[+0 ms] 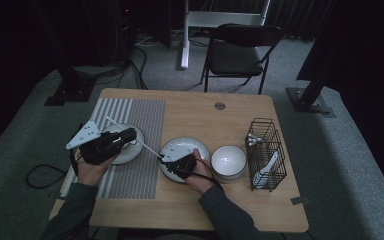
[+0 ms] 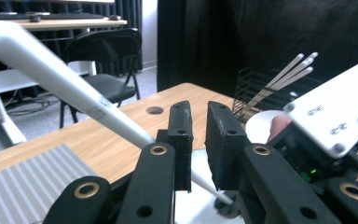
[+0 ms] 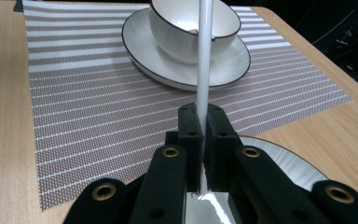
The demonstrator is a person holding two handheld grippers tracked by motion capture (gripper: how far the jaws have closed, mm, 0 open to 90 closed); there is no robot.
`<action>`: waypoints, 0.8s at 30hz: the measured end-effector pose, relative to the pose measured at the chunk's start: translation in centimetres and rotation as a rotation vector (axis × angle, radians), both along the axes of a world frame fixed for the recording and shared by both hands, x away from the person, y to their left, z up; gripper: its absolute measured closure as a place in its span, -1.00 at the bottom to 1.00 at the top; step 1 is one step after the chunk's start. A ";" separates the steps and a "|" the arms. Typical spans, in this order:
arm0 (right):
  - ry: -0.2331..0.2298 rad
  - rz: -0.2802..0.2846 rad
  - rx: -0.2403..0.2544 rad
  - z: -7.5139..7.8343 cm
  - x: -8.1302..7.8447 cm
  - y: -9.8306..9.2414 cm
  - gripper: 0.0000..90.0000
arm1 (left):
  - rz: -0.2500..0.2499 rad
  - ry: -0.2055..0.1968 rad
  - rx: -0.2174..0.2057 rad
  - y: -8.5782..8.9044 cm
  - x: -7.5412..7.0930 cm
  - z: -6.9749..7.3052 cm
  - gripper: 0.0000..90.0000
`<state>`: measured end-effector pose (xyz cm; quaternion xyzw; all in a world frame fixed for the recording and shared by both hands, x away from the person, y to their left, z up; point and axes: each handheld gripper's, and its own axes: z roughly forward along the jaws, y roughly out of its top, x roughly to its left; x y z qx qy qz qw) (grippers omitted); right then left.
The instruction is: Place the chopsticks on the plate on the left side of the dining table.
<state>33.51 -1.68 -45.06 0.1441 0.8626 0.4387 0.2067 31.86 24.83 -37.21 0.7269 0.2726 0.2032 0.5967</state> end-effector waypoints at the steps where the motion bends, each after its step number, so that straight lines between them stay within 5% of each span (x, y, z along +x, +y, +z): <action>1: 0.001 0.001 0.004 0.0 0.0 0.0 0.93 | 0.002 0.005 0.000 0.2 0.1 -0.2 0.80; 18: -0.006 0.037 0.004 0.2 -0.3 0.0 0.93 | 0.095 0.083 0.024 2.4 1.2 -3.5 0.79; 24: 0.038 0.064 -0.009 0.0 0.1 0.4 0.94 | 0.098 0.079 0.050 2.6 0.8 -3.8 0.69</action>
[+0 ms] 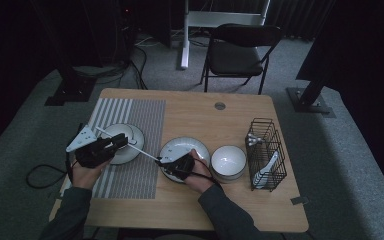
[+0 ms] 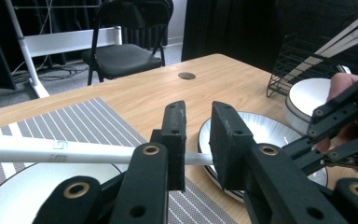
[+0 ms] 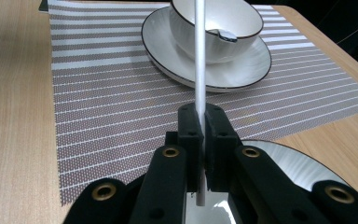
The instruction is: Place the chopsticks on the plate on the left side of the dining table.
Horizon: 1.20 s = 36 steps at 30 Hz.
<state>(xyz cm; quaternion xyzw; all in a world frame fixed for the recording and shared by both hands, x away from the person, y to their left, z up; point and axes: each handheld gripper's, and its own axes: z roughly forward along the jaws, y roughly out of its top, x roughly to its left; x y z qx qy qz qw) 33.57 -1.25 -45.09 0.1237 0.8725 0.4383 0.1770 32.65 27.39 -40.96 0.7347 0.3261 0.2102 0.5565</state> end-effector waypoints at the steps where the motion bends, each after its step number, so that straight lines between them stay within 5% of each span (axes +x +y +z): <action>1: -0.001 0.001 -0.007 0.0 0.0 0.2 0.93 | -0.003 -0.003 0.001 0.0 -0.1 0.0 0.68; 10: -0.007 0.016 -0.065 -0.2 0.7 2.1 0.93 | -0.003 0.002 0.012 0.3 -0.5 -0.5 0.65; 25: 0.000 0.034 -0.109 -0.9 1.9 4.1 0.93 | 0.103 0.046 -0.011 2.6 -1.9 -3.5 0.64; 36: -0.001 0.047 -0.142 -1.2 2.5 5.3 0.93 | 0.176 0.078 0.012 3.4 -2.5 -5.7 0.69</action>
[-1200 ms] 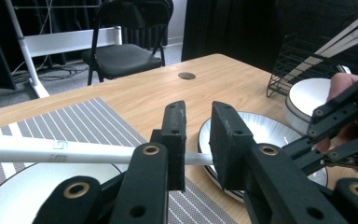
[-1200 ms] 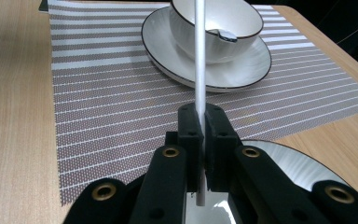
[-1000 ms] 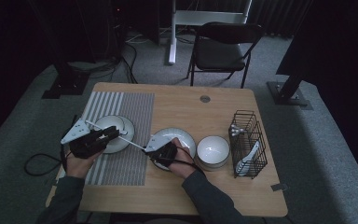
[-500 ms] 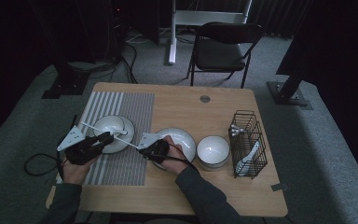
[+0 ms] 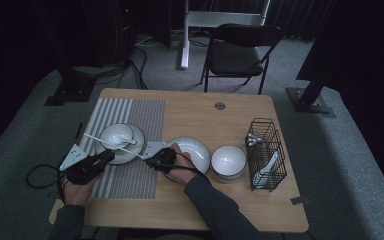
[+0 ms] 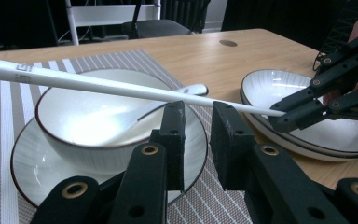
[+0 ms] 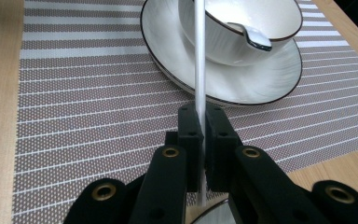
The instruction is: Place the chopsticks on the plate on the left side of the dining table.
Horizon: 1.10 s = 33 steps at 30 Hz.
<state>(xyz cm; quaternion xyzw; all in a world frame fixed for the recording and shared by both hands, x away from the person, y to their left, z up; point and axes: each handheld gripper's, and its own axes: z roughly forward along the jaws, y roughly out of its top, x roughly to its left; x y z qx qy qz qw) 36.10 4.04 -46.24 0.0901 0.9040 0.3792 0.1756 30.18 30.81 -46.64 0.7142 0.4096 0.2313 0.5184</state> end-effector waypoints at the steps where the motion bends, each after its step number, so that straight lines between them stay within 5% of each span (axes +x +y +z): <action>1: 0.002 0.005 -0.005 -0.1 0.1 0.2 0.93 | 0.004 0.003 0.001 0.0 0.0 -0.2 0.69; 33: 0.039 0.052 -0.122 -1.7 1.1 4.2 0.93 | 0.081 0.081 0.042 0.0 0.6 -3.2 0.90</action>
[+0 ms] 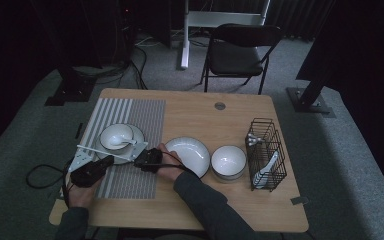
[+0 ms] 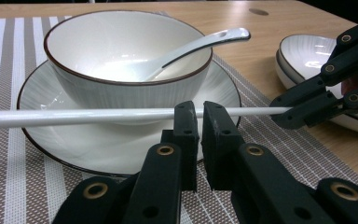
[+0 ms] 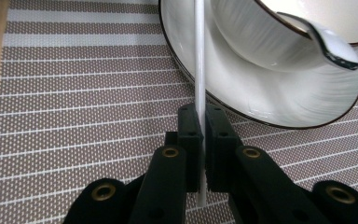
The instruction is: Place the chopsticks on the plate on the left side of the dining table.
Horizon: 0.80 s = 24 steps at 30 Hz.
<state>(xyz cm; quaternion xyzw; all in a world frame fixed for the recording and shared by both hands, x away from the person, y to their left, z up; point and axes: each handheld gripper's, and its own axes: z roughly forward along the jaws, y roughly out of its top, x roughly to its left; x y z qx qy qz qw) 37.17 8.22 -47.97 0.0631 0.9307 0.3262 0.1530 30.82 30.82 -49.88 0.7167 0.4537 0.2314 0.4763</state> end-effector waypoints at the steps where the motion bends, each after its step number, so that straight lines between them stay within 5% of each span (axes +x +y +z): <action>1: 0.001 0.001 -0.003 -0.1 0.0 0.1 0.93 | -0.001 0.002 0.003 0.0 0.1 0.0 0.91; 16: -0.002 -0.016 -0.053 -0.8 0.3 0.3 0.92 | 0.020 0.042 0.029 -0.2 0.8 -0.9 0.96; 24: 0.005 -0.027 -0.042 -1.0 0.6 0.5 0.91 | 0.015 0.051 0.033 -0.7 1.3 -1.0 0.96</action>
